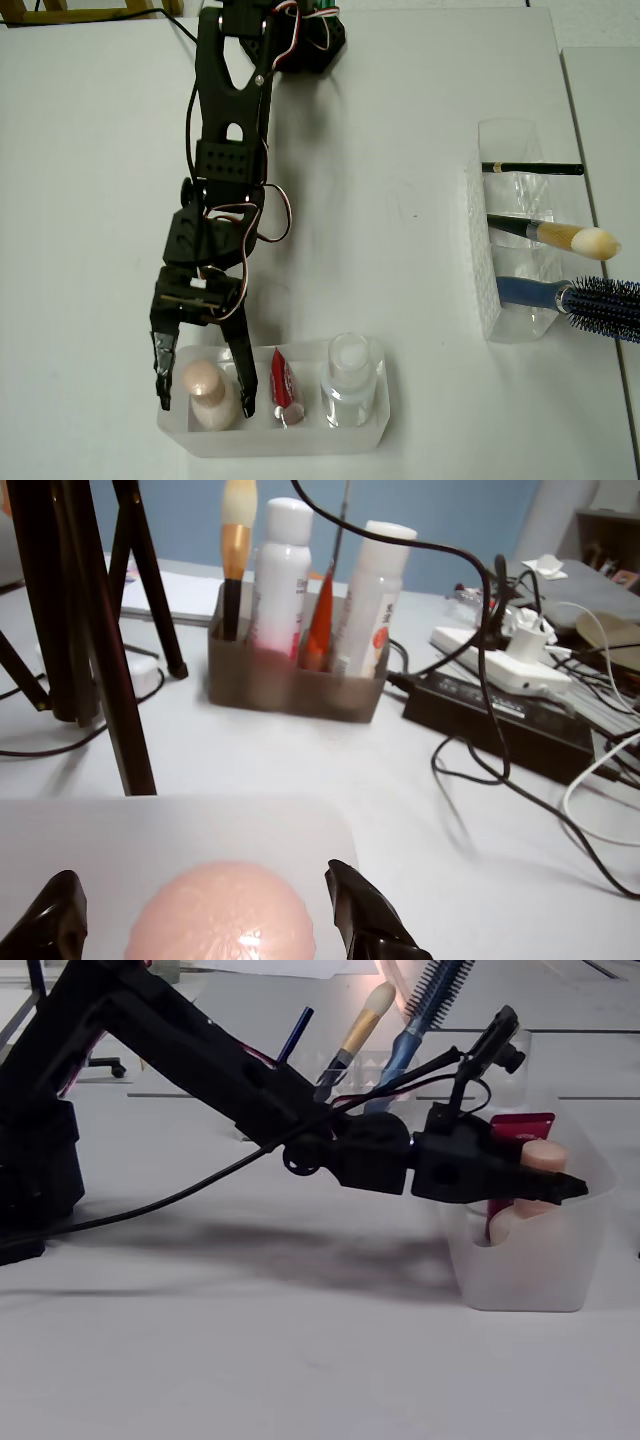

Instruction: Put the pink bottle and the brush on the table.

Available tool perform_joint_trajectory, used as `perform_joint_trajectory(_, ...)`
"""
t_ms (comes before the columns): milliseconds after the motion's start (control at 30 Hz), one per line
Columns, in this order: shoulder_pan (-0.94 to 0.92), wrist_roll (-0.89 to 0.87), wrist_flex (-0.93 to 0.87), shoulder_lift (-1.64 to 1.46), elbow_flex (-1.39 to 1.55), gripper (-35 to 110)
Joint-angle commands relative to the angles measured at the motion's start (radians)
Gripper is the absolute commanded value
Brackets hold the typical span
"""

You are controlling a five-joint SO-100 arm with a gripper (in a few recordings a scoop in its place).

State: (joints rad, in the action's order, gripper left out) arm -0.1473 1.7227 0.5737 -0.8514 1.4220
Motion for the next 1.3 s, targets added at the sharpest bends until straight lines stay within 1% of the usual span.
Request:
perform_joint_trajectory(0,-0.009,0.015,0.026,-0.015,-0.044,33)
perform_joint_trajectory(600,-0.009,0.015,0.043,0.008,-0.066,21)
perform_joint_trajectory(1267,-0.009,0.015,0.074,0.023,-0.066,14)
